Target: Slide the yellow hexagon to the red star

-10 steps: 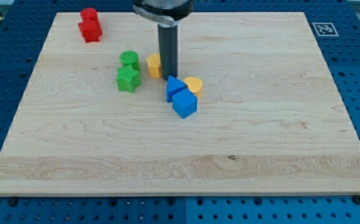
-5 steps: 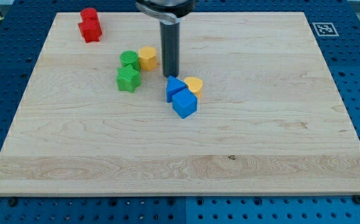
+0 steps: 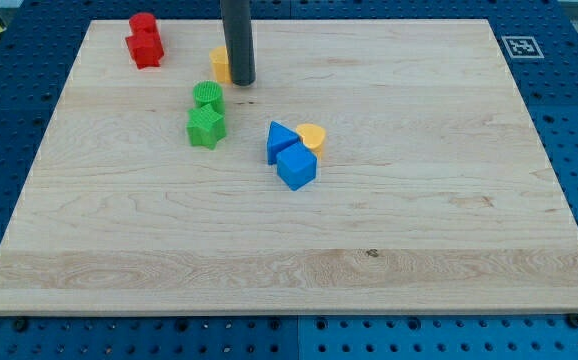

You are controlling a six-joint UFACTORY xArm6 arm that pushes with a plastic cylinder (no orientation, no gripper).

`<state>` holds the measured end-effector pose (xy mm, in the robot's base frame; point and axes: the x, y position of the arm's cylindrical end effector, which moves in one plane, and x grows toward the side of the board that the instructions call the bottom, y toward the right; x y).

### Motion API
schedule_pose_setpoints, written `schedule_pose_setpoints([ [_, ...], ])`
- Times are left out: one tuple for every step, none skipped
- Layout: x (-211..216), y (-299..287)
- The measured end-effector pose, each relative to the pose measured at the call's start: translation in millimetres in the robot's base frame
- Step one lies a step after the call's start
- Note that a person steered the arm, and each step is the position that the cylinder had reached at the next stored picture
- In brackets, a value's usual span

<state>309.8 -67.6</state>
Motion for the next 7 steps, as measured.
schedule_pose_setpoints([
  [-10.7, -12.4],
  [-22.0, -31.5],
  [-33.0, -39.2],
  [-42.5, -48.9],
  [-51.4, -62.7],
  [-61.7, -74.9],
  [-65.6, -78.9],
])
